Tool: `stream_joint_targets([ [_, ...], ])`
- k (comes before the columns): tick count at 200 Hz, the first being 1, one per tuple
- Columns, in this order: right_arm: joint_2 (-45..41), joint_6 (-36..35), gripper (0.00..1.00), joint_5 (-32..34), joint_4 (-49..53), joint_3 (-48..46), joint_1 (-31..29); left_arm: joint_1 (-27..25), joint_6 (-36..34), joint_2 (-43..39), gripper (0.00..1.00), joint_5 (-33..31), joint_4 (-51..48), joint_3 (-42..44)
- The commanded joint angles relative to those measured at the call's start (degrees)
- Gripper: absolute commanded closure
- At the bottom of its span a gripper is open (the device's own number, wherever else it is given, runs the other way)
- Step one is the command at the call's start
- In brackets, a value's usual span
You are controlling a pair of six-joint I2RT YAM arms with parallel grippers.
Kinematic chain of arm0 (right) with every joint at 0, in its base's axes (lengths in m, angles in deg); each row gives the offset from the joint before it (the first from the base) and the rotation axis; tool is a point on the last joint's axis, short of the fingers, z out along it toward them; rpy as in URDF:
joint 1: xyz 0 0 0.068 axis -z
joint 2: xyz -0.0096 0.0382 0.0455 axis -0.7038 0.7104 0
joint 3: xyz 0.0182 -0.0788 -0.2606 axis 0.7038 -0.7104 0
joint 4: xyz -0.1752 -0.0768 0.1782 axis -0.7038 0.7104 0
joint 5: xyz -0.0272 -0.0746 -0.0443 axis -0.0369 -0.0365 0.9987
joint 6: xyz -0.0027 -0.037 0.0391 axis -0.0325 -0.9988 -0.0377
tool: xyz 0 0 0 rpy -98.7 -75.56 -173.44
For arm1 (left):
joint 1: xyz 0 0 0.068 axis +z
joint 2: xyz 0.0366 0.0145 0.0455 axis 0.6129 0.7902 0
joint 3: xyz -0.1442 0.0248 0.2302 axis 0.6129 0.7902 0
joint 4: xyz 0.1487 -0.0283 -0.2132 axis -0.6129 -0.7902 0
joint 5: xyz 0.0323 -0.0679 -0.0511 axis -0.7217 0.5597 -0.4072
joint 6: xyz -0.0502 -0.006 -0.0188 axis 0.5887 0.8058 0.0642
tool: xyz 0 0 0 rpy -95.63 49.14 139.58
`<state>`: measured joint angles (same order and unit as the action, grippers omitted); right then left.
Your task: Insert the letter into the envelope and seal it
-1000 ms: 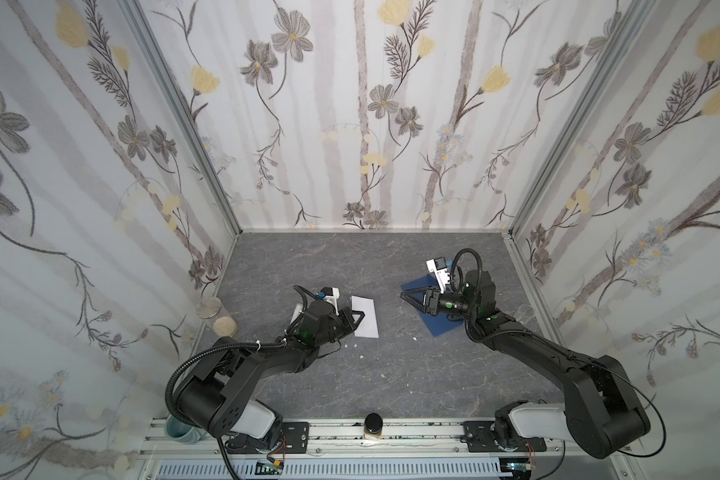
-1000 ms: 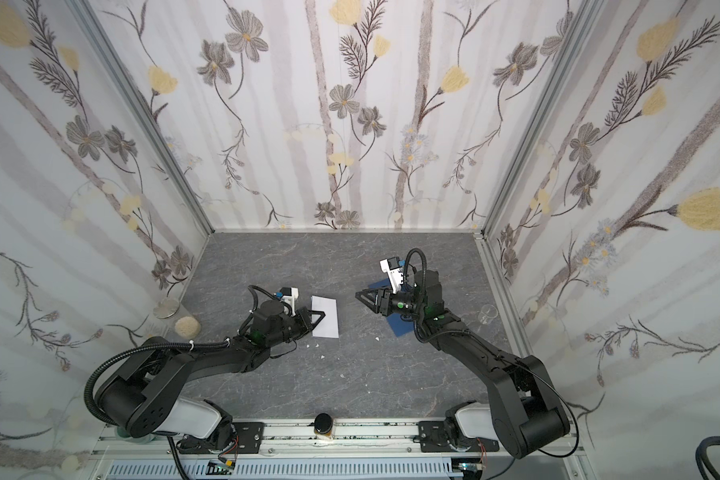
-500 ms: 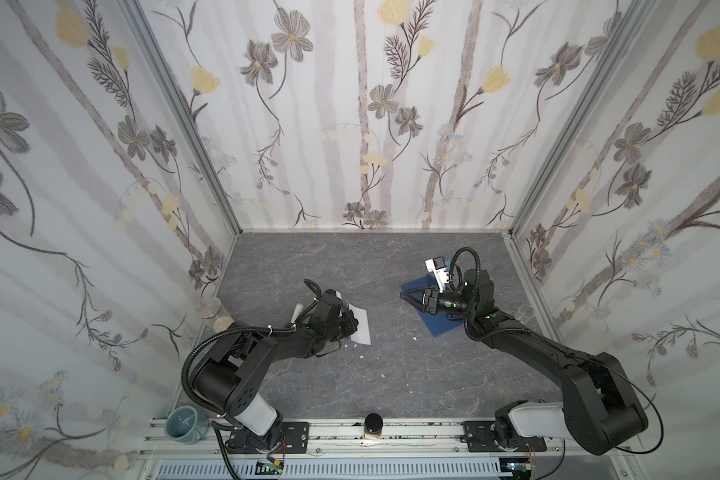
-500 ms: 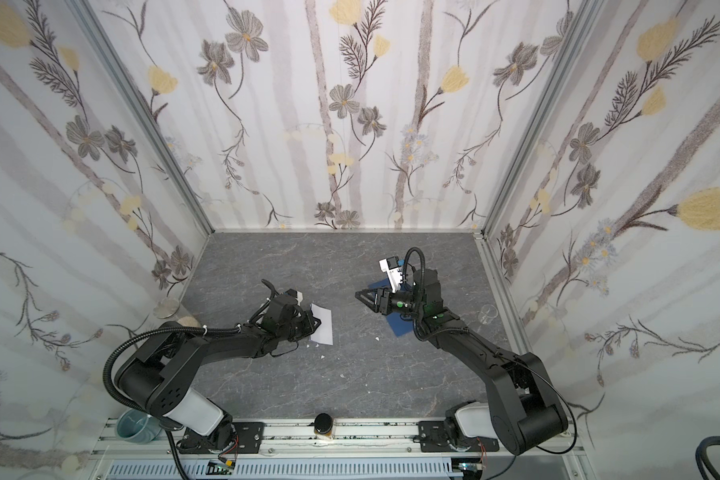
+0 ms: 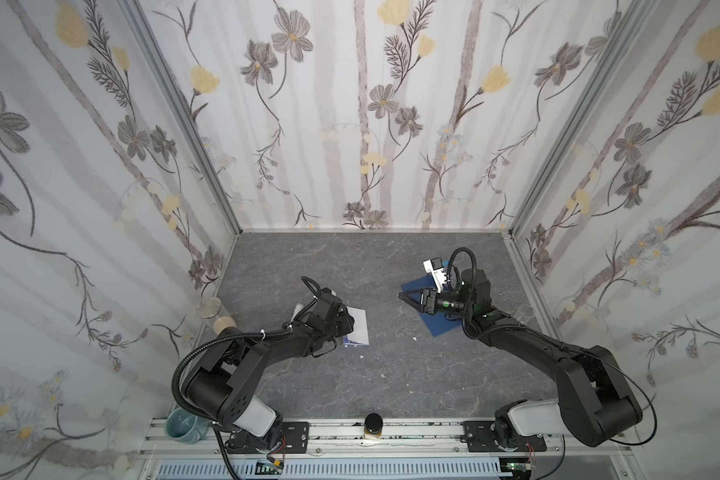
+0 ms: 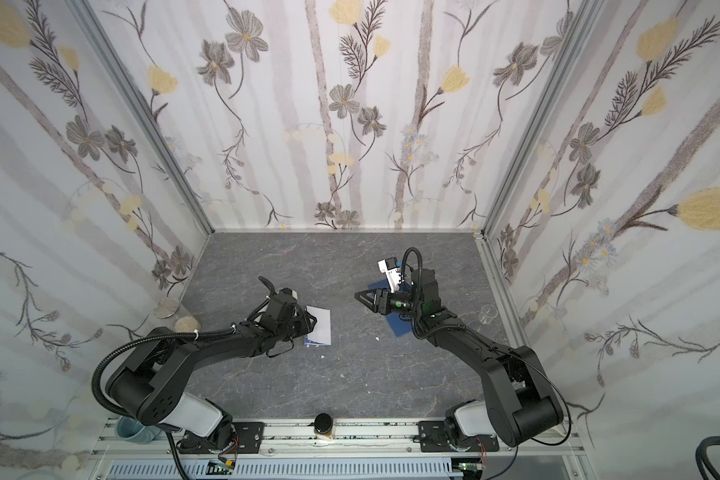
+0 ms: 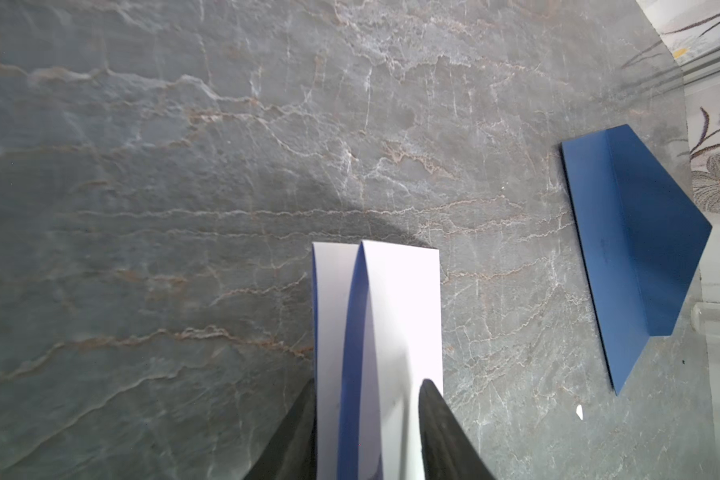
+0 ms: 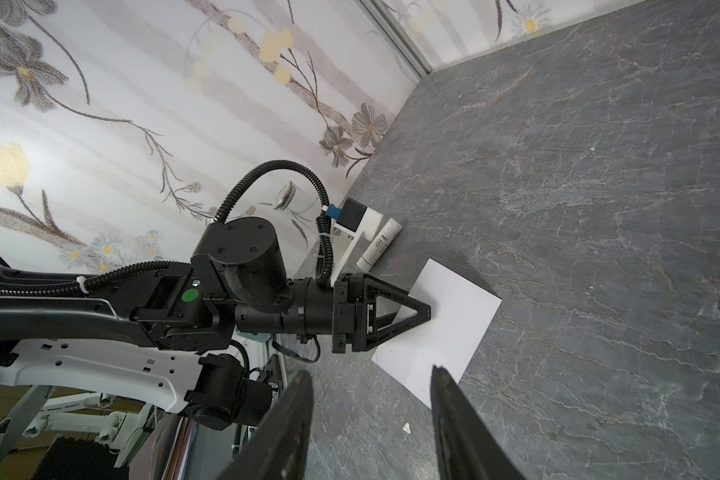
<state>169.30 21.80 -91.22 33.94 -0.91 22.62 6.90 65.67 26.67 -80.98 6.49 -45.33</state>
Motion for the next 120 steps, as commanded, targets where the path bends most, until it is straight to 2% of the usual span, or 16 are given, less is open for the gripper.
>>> stream_joint_targets([
  [1,0.1,0.2,0.5,0.0,-1.8,0.4,0.0,0.6,-1.2,-1.5,0.6,-2.8,-0.3,0.4],
  [24,-0.1,-0.1,0.49,1.6,-0.3,0.6,0.4,1.6,-1.7,-3.7,0.58,-3.9,-0.4,0.9],
  [40,-0.4,-2.0,0.49,4.8,4.5,1.5,1.4,2.6,-2.2,-5.8,0.58,-4.5,-0.7,1.2],
  [61,-1.3,-5.8,0.46,11.6,12.5,2.8,4.2,3.8,-2.5,-9.8,0.56,-5.2,-1.1,1.9],
  [78,-2.7,-9.0,0.46,19.8,18.2,3.1,6.5,4.4,-2.4,-13.2,0.54,-5.1,-1.2,2.2],
  [120,-2.1,-14.9,0.44,32.4,22.9,5.0,11.1,4.4,-2.3,-18.3,0.54,-5.3,-0.8,1.9],
])
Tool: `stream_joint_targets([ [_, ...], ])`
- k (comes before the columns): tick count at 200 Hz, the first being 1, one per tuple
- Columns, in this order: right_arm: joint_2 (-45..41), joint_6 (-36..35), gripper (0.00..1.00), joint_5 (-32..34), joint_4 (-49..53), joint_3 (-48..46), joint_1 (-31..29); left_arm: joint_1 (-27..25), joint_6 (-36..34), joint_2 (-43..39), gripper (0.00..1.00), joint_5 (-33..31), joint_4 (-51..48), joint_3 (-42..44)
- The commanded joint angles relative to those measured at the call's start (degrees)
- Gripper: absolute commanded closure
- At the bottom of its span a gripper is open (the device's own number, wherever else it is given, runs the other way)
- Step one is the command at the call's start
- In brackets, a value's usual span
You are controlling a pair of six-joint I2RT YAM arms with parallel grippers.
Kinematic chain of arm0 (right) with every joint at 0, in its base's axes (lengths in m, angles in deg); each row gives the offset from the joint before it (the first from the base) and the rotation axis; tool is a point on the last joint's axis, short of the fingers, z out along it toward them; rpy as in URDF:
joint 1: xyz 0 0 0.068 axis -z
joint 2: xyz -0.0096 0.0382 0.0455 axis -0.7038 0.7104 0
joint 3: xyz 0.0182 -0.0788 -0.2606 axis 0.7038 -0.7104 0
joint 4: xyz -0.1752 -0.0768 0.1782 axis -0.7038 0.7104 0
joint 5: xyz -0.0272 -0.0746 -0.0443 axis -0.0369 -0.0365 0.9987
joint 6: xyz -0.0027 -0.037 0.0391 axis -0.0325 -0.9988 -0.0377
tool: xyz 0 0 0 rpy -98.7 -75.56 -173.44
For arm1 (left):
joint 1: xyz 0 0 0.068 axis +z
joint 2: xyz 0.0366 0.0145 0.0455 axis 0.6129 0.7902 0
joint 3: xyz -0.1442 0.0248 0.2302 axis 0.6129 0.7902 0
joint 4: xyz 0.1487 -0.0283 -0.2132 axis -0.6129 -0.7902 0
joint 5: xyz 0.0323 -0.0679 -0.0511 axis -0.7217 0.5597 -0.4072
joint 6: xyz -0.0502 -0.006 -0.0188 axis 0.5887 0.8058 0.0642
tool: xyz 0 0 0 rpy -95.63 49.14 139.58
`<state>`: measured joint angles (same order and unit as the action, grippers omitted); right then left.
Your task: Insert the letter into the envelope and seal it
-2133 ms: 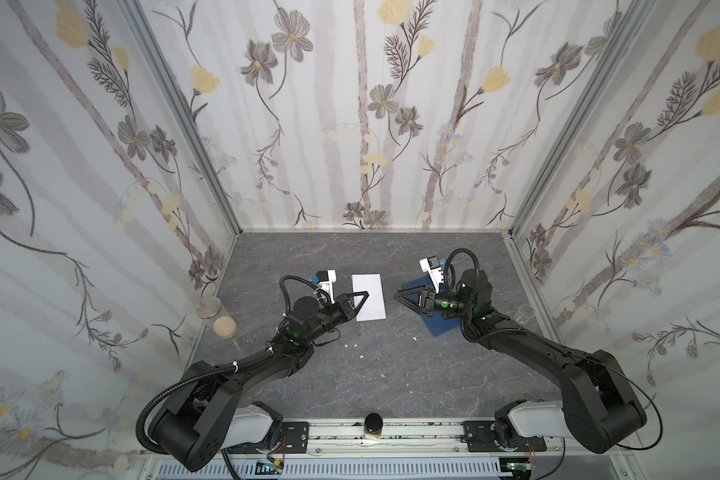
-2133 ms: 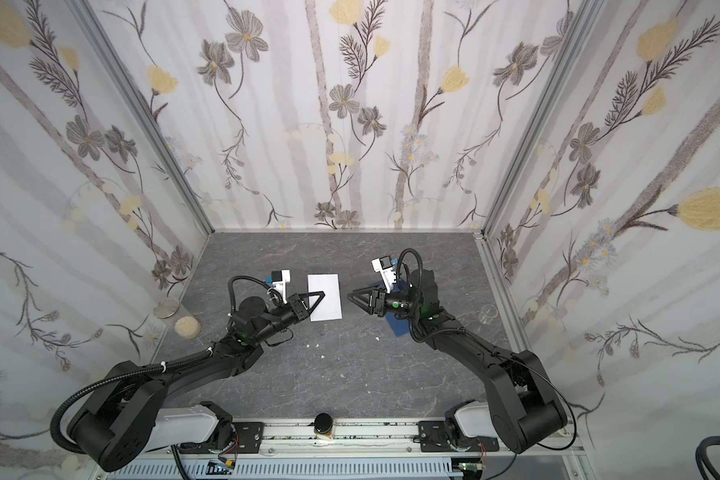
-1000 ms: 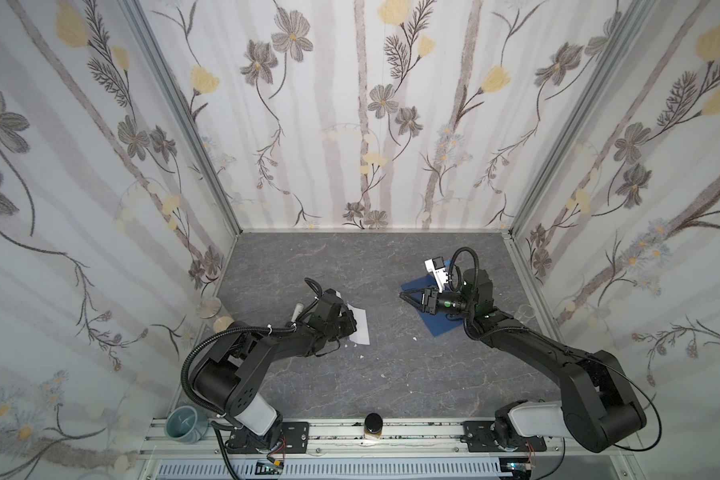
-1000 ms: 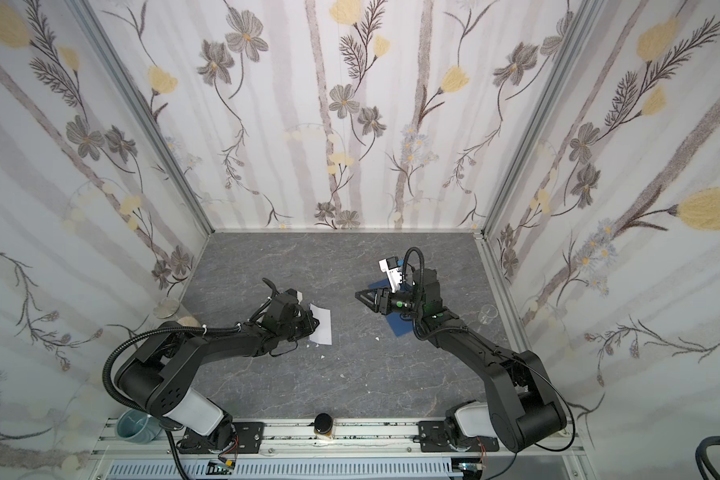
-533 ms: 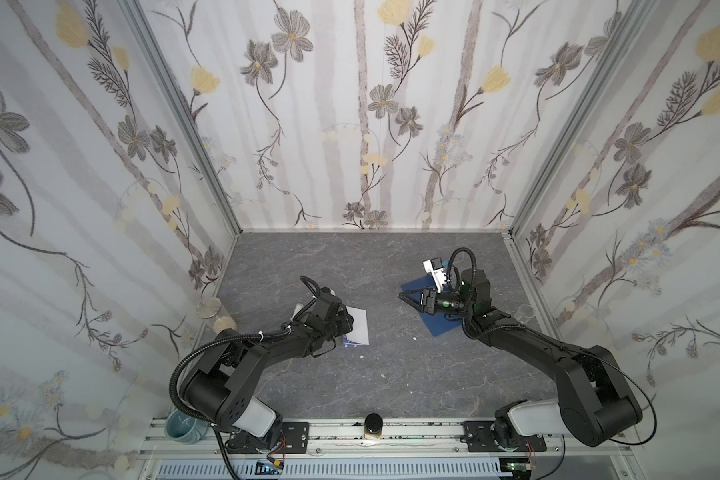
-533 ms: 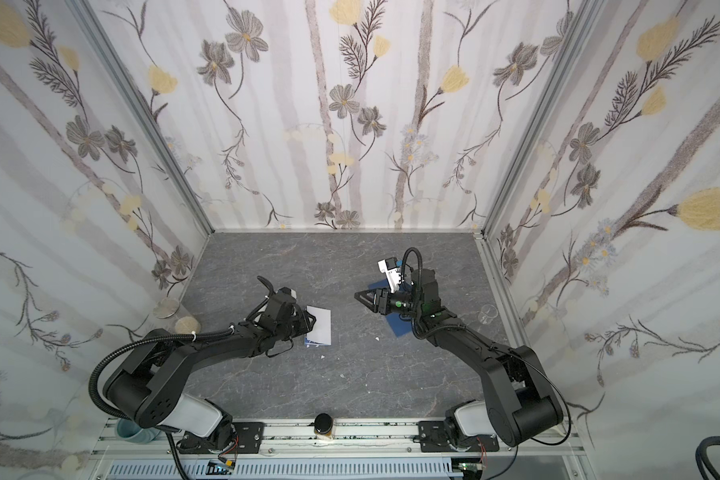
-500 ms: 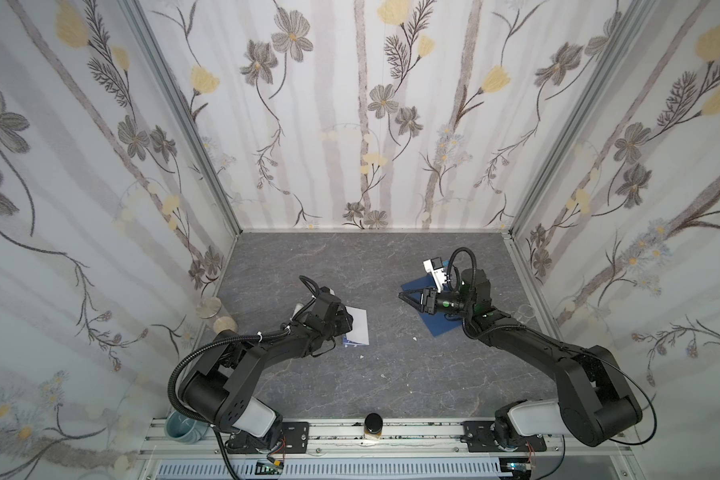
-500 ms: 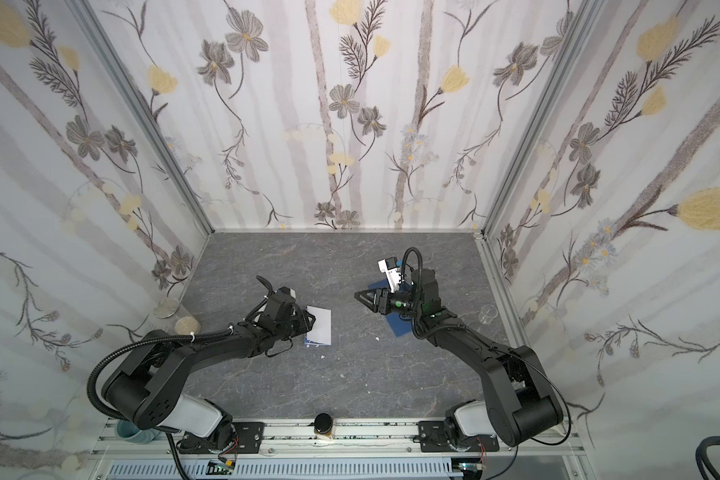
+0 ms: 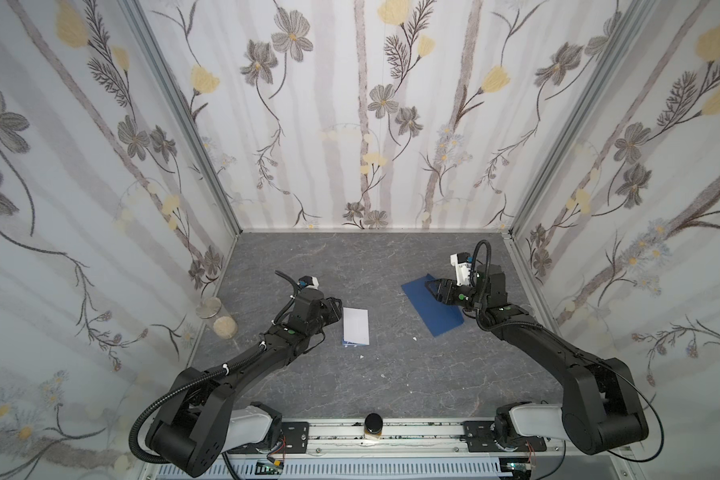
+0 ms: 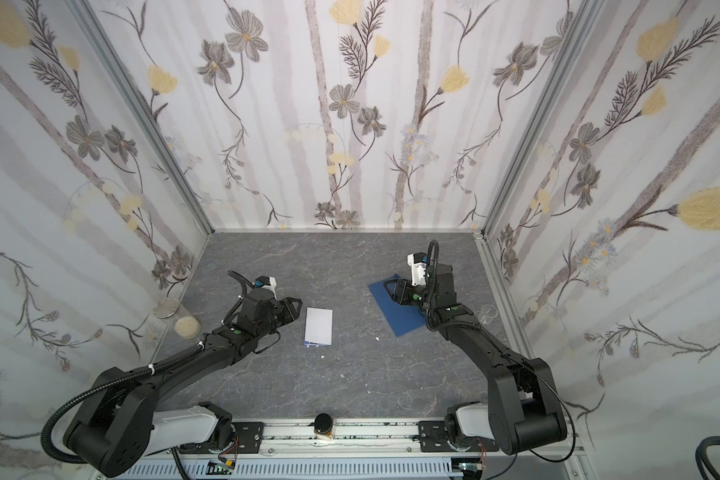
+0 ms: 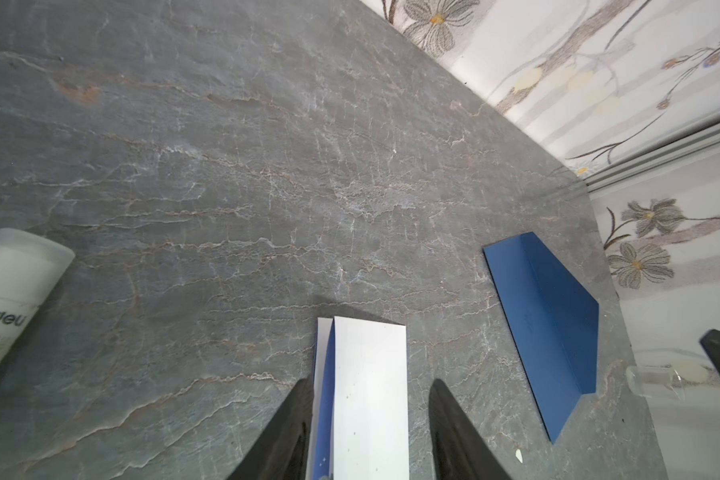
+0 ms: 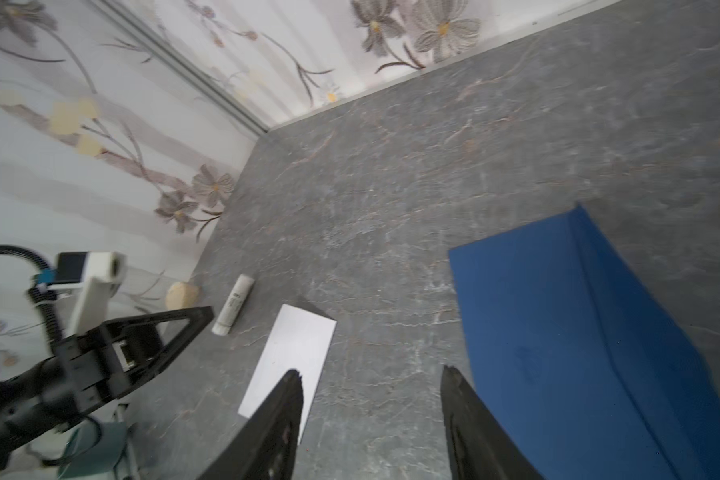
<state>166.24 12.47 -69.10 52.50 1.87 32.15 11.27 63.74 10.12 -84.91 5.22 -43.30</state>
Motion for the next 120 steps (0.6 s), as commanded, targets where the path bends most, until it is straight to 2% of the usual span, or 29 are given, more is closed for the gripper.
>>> stream_joint_targets([
  [1,1.1,-5.7,0.44,10.5,4.4,2.3,1.7,0.1,-0.3,-1.8,0.54,-1.4,0.4,-0.2],
  [16,2.7,-6.9,0.44,13.6,5.8,3.3,3.0,0.1,-0.2,-2.5,0.54,-1.1,0.8,-0.2],
  [66,9.2,-8.7,0.43,18.1,6.5,6.3,5.3,0.5,1.0,-3.4,0.53,-1.1,2.9,0.5],
  [120,16.9,-9.3,0.45,16.5,8.2,10.8,5.5,3.3,0.4,-1.1,0.53,1.5,3.6,0.0],
])
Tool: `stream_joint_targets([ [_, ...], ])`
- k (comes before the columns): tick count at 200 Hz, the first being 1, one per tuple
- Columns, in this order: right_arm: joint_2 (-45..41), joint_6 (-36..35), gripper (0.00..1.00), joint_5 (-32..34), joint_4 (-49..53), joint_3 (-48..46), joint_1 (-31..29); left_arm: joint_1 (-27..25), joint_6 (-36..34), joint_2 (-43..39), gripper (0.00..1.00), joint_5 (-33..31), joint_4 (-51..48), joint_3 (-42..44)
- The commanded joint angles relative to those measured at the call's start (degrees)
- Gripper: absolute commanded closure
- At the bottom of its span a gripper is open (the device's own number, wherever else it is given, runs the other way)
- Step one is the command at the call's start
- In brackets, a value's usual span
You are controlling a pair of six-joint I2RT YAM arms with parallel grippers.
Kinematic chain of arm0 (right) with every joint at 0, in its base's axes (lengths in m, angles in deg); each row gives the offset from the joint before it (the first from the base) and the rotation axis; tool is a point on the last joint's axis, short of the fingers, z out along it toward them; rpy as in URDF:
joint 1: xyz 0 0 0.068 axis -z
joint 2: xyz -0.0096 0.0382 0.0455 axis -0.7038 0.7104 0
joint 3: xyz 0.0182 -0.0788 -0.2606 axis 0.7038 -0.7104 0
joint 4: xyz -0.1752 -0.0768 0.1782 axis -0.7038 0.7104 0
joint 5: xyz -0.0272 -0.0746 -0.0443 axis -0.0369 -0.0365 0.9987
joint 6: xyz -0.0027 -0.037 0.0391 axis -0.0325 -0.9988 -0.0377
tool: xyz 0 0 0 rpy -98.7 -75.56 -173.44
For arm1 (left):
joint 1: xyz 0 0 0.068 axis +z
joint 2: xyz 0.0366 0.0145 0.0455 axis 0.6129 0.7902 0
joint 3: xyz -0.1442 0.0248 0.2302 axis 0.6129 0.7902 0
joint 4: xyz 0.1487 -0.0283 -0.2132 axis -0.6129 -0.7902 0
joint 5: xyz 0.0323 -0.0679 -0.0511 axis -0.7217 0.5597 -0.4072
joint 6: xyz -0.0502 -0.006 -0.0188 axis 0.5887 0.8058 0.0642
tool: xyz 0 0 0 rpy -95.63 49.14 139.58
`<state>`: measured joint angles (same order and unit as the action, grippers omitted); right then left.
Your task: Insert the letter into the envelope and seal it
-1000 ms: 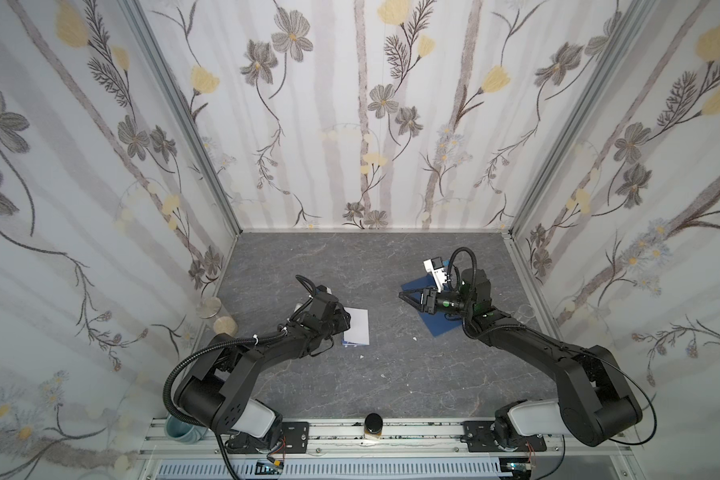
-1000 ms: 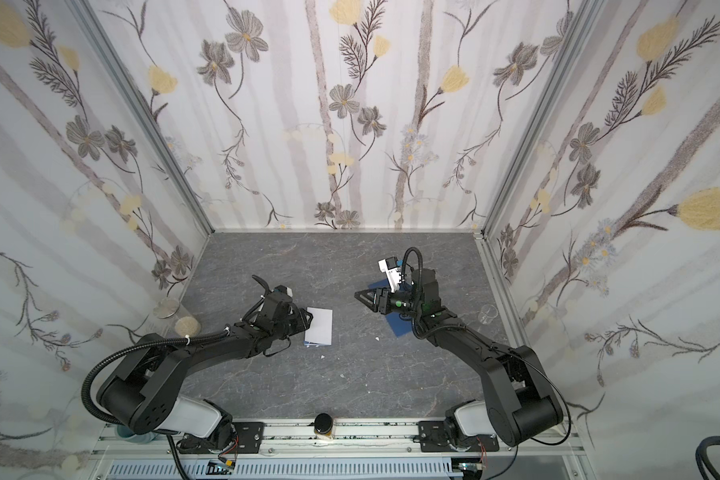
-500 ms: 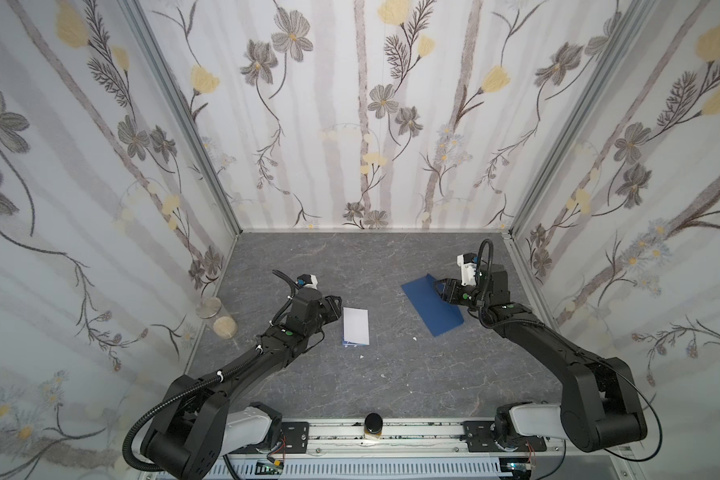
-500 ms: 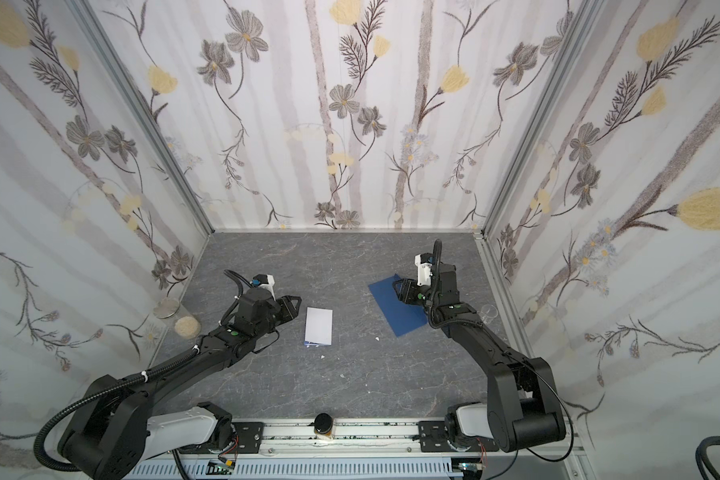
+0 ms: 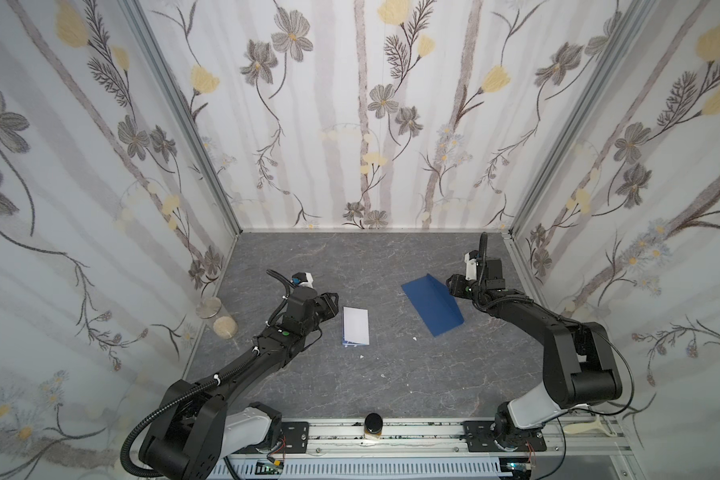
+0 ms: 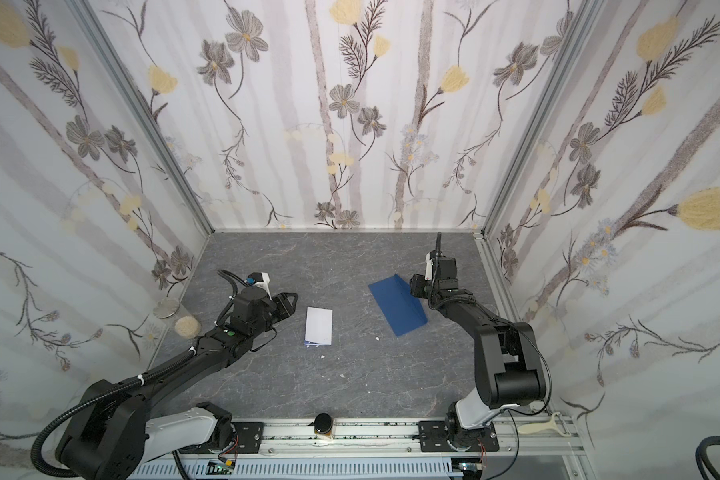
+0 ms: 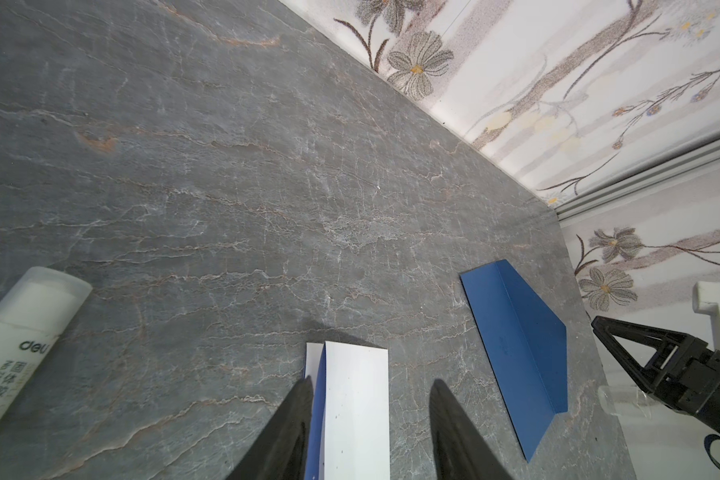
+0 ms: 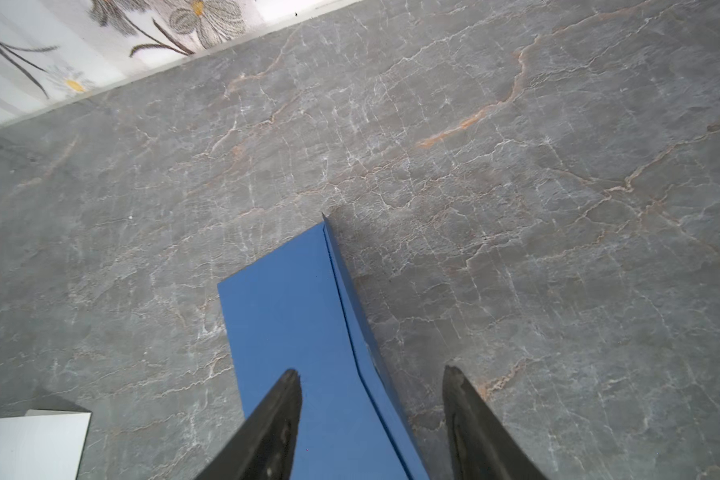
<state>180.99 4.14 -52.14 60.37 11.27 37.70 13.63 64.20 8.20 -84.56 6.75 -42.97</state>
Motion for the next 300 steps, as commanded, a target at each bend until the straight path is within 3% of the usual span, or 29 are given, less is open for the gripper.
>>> stream_joint_targets([
  [1,2.2,-1.0,0.45,-0.6,0.5,1.4,0.0,0.9,-0.1,0.9,0.53,1.2,2.1,-0.3],
  [118,8.6,1.6,0.53,-2.8,4.2,5.3,-2.1,2.9,0.9,3.0,0.53,3.6,4.3,-0.1],
  [196,9.2,2.3,0.74,2.0,7.9,6.3,-4.0,3.8,1.6,3.0,0.53,4.7,4.7,0.2],
  [247,9.0,2.5,1.0,2.4,8.7,6.5,-4.6,4.0,2.0,2.0,0.53,5.4,5.1,0.8],
  [300,6.1,2.3,1.0,2.9,9.7,4.4,-7.0,4.1,1.4,0.5,0.53,5.6,5.1,1.9],
])
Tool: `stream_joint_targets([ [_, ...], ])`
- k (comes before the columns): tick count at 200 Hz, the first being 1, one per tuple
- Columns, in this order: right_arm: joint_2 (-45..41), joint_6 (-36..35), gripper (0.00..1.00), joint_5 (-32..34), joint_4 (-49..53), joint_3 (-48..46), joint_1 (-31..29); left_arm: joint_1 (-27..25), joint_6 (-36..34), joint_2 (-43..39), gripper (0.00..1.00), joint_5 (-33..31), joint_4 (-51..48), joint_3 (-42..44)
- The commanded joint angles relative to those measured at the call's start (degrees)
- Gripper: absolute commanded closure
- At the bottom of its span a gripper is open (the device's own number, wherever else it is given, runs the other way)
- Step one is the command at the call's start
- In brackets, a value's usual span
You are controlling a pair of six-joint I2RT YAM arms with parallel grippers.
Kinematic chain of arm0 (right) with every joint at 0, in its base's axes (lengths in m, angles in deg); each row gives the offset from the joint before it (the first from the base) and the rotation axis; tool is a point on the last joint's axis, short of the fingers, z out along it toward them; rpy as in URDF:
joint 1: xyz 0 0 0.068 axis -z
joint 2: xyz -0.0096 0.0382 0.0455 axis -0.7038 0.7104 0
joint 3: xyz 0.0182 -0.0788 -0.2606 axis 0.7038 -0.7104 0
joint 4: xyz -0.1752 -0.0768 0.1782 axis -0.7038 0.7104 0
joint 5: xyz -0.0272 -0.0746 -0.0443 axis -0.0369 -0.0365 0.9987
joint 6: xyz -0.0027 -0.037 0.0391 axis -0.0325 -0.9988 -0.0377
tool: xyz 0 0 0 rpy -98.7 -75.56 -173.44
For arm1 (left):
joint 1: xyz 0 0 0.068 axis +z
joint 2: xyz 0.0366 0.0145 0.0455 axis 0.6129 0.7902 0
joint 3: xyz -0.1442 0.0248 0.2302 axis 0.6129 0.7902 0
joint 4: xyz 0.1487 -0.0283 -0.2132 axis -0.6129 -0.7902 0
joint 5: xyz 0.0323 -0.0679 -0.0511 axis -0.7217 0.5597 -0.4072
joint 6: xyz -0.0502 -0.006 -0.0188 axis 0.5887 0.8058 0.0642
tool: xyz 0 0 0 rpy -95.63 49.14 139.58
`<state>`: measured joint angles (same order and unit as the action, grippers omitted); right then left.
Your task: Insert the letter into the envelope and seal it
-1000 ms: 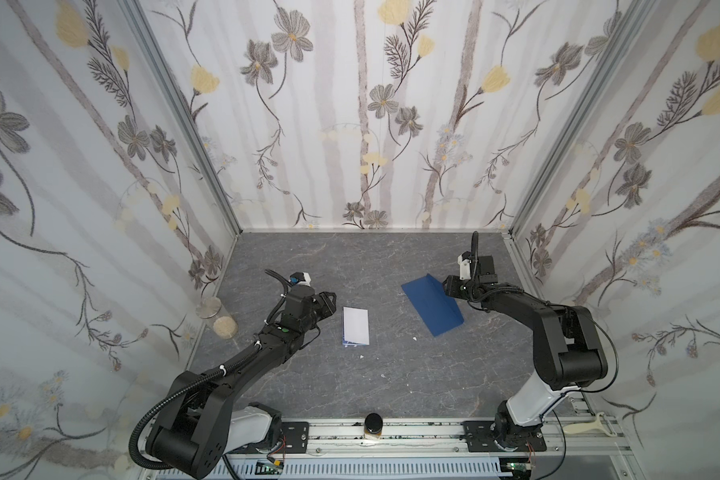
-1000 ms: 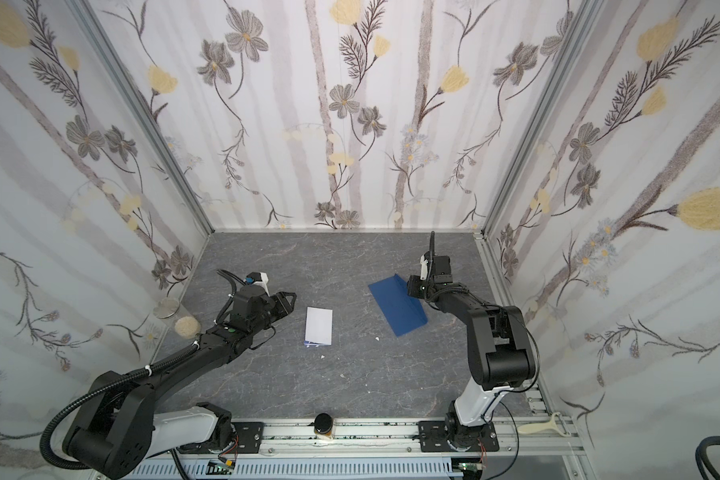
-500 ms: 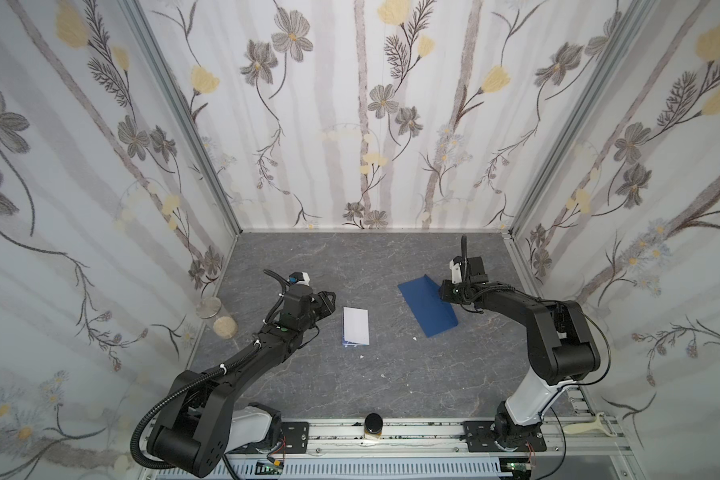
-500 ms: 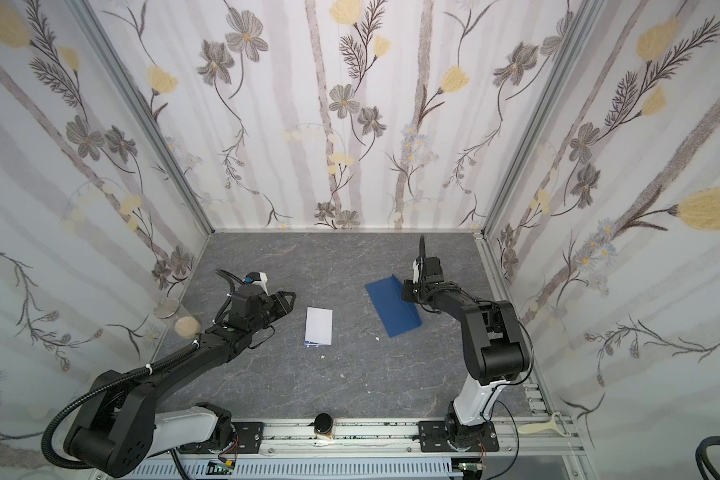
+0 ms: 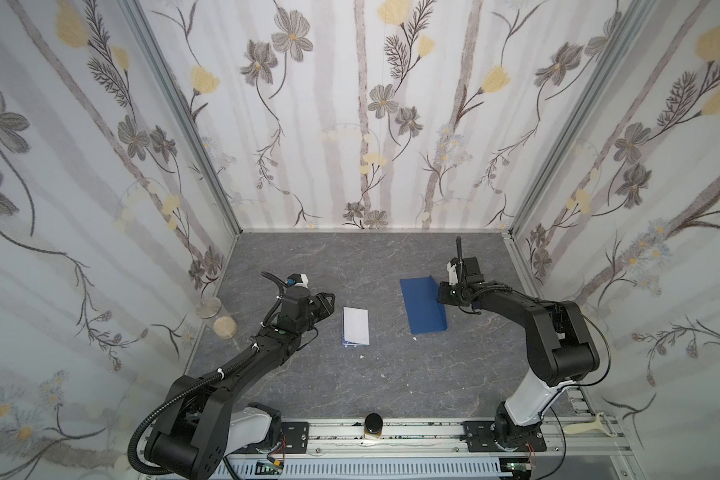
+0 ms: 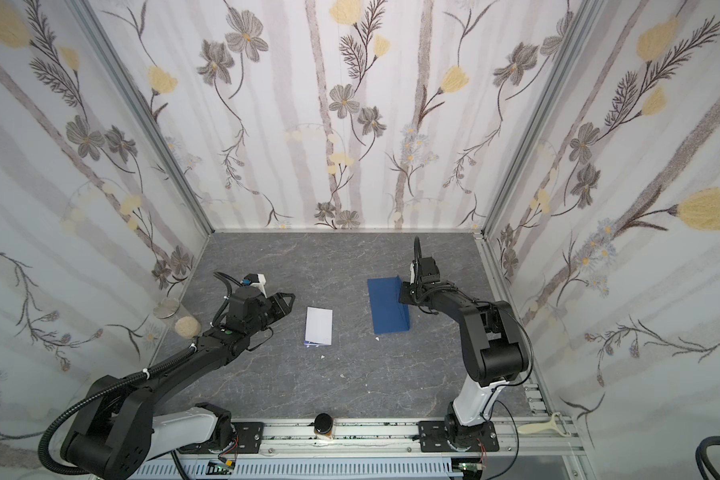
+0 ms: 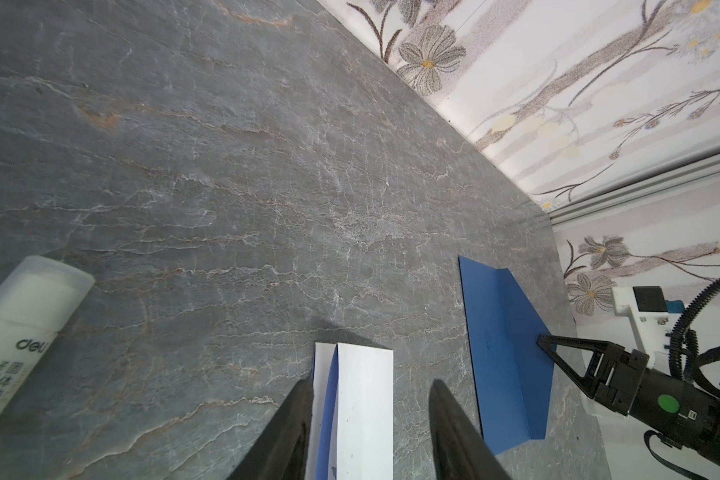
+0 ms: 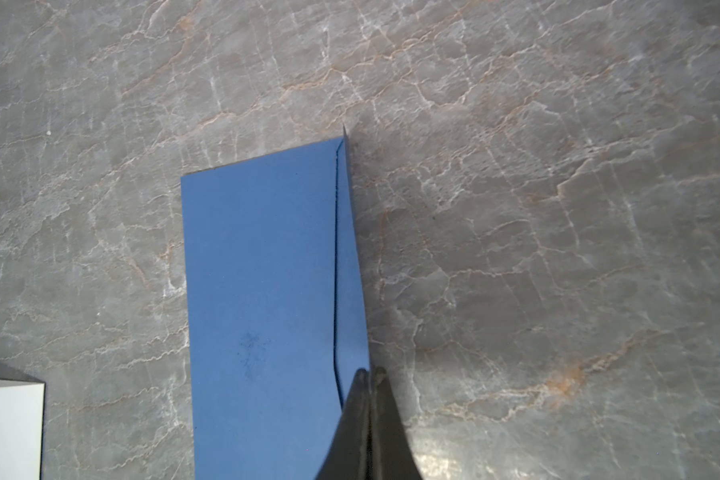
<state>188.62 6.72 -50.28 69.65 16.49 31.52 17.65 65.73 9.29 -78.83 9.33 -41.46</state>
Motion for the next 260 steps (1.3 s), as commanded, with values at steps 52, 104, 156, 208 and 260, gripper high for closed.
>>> stream_joint_targets([
  [52,-5.7,1.9,1.0,1.6,0.3,-5.0,-4.9,0.0,0.3,-0.2,0.53,0.8,3.2,1.3],
  [104,-9.8,6.6,1.0,1.9,-1.9,-10.0,-9.2,0.0,2.8,0.4,0.54,2.5,6.4,3.9],
  [156,-15.8,15.0,1.0,1.6,-8.2,-18.4,-11.3,-0.3,3.8,0.1,0.54,2.8,8.2,5.8],
  [208,-21.3,22.4,1.0,4.8,-11.5,-22.5,-15.9,-1.3,3.9,0.2,0.54,2.4,9.9,7.5],
  [260,-20.4,26.5,1.0,5.5,-14.3,-23.6,-20.4,-2.7,4.3,1.3,0.54,2.6,11.9,8.1],
])
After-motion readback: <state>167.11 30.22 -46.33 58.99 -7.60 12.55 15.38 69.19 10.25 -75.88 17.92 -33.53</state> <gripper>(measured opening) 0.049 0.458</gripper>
